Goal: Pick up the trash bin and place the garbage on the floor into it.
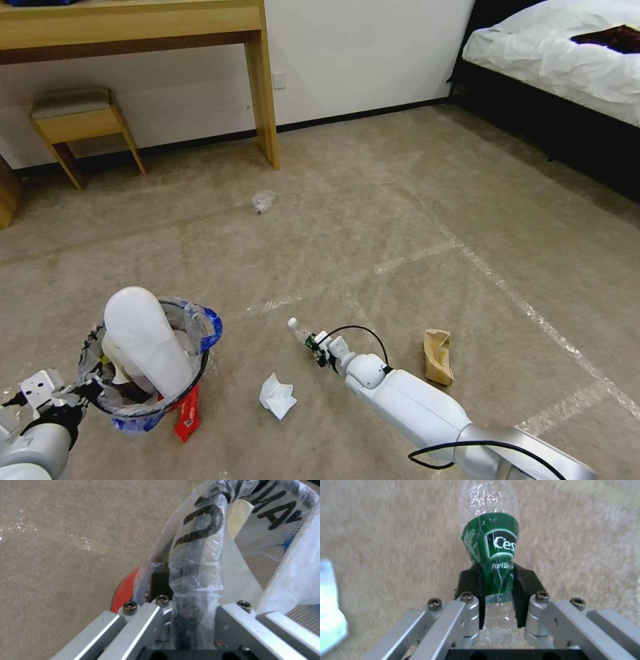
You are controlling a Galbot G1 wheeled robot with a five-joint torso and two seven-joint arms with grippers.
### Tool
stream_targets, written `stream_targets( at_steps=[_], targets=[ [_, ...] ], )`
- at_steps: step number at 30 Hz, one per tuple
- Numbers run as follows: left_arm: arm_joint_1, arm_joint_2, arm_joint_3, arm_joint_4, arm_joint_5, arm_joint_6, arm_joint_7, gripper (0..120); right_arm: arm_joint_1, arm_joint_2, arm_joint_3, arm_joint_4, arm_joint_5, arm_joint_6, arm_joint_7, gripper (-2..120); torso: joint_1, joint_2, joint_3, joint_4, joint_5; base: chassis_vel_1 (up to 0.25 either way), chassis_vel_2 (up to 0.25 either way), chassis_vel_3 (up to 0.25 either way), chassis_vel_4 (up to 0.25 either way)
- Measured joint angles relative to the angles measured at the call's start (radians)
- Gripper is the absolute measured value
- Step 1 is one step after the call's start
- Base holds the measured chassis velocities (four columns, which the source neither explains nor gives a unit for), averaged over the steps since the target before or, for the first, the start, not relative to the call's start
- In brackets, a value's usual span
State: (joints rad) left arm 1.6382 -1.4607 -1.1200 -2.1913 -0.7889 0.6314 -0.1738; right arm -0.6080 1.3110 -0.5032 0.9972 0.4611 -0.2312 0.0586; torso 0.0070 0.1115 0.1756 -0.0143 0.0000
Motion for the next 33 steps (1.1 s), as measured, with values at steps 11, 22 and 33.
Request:
stream_targets(
  at_steps=[11,22,33],
  targets=[
    [0.001,0.002,0.010,0.005,-0.006,0.002,0.000,1,-0.021,-0.074,0.073,0.239,0.044,-0.027,0.045,15,0.000,0.000,0.000,0.0000,0.0001,0.000,0.000,0.000,0.000],
    [0.000,0.014,0.011,0.006,-0.031,0.012,-0.010,1,0.064,-0.174,0.120,0.629,0.176,-0.032,0.060,15,0.000,0.000,0.000,0.0000,0.0001,0.000,0.000,0.000,0.000],
    [-0.014,0.015,0.022,0.016,-0.030,0.016,-0.013,1,0.148,-0.177,0.049,0.898,0.398,-0.056,0.102,15,0.000,0.000,0.000,0.0000,-0.0001,0.000,0.000,0.000,0.000]
  ],
)
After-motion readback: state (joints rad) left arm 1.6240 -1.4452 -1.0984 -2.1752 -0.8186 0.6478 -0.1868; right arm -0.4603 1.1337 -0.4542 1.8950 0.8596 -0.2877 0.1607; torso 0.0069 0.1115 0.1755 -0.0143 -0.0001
